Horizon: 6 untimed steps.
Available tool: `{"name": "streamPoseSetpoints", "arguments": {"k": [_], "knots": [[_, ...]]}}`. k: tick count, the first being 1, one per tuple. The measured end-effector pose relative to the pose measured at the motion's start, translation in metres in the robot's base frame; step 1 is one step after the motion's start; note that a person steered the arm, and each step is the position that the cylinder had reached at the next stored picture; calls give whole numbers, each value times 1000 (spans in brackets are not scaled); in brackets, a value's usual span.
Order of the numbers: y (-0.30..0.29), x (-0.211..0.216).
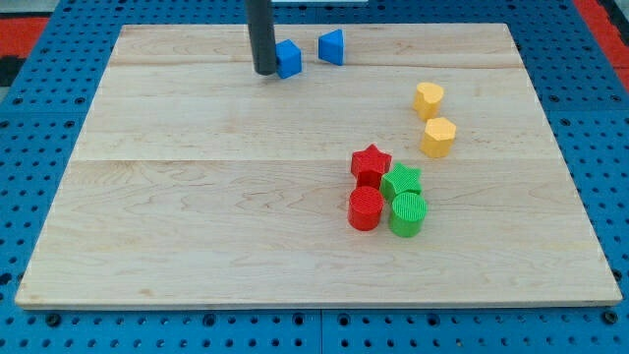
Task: Push the blue cube to the blue triangle
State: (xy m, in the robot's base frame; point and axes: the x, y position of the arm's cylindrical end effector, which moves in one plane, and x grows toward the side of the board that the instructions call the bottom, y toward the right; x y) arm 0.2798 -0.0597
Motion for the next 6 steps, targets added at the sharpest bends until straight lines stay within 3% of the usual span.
{"name": "streamPoseSetpoints", "arguments": {"k": [1,2,6], "knots": [[7,-7],[-25,-20],[7,-39]]}}
